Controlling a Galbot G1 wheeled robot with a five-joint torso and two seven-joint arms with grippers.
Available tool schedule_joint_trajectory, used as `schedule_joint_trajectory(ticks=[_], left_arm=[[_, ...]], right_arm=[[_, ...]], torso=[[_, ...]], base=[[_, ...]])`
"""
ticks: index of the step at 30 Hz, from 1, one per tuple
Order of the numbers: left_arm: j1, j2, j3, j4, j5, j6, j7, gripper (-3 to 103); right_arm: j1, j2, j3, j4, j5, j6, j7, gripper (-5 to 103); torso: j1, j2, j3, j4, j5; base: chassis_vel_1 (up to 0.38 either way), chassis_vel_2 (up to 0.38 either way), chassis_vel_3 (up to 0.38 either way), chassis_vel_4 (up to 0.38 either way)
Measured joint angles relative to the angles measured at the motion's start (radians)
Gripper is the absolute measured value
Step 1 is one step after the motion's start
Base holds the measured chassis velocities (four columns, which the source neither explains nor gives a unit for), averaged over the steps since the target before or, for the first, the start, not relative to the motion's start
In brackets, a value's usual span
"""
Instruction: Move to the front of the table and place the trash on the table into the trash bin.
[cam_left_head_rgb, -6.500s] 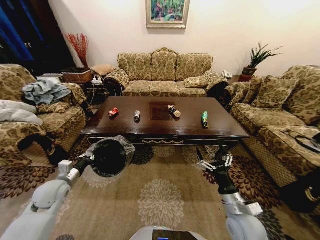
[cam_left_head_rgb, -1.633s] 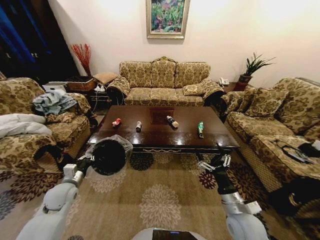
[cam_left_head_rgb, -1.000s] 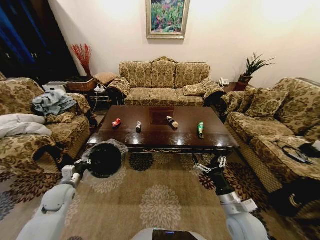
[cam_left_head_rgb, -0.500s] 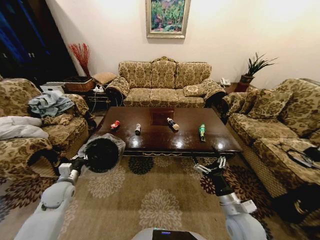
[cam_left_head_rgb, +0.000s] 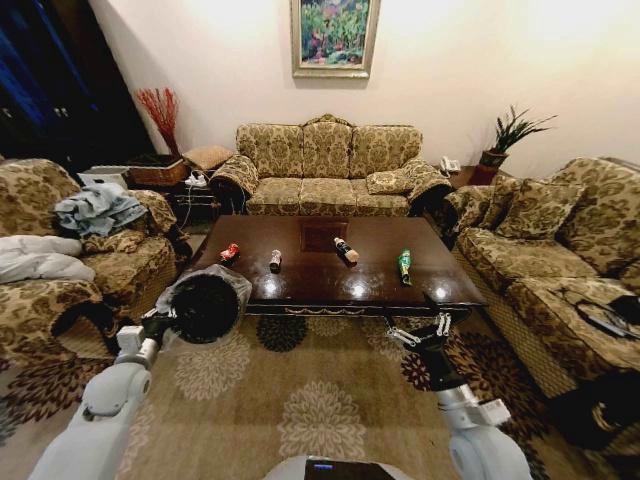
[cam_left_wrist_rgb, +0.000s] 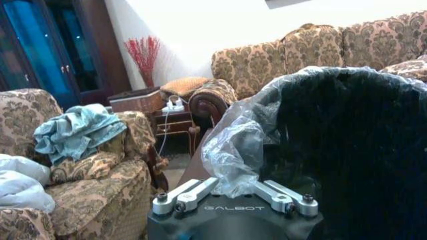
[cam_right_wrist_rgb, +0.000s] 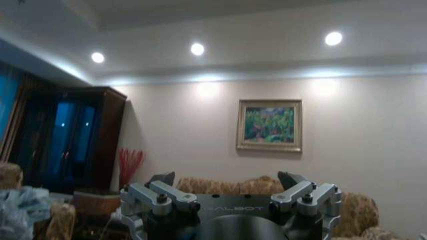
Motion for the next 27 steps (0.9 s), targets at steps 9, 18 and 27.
schedule_joint_trajectory(ticks=[9,18,27], left_arm=[[0.002,-0.004,0.006,-0.012,0.000,-0.001,0.001,0],[0.001,-0.001,0.005,-0.013,-0.001,-0.003,0.001,0],[-0.003,-0.002,0.005,-0.013,-0.006,-0.011,0.001,0]], right_arm=[[0.002,0.005,0.006,0.001,0.004,-0.009,-0.002,100],[0.002,0.006,0.005,-0.005,0.002,-0.004,-0.002,100],[0.002,0.003,0.003,-0.008,0.005,0.007,-0.004,100]], torso=[[0.000,0.000,0.000,0.0001,-0.0003],[0.000,-0.001,0.000,0.0000,-0.0002],[0.000,-0.001,0.000,0.0000,-0.0003]], base=[[0.023,0.038,-0.018,-0.032],[0.006,0.006,-0.012,-0.009],[0.166,0.160,-0.153,-0.166]])
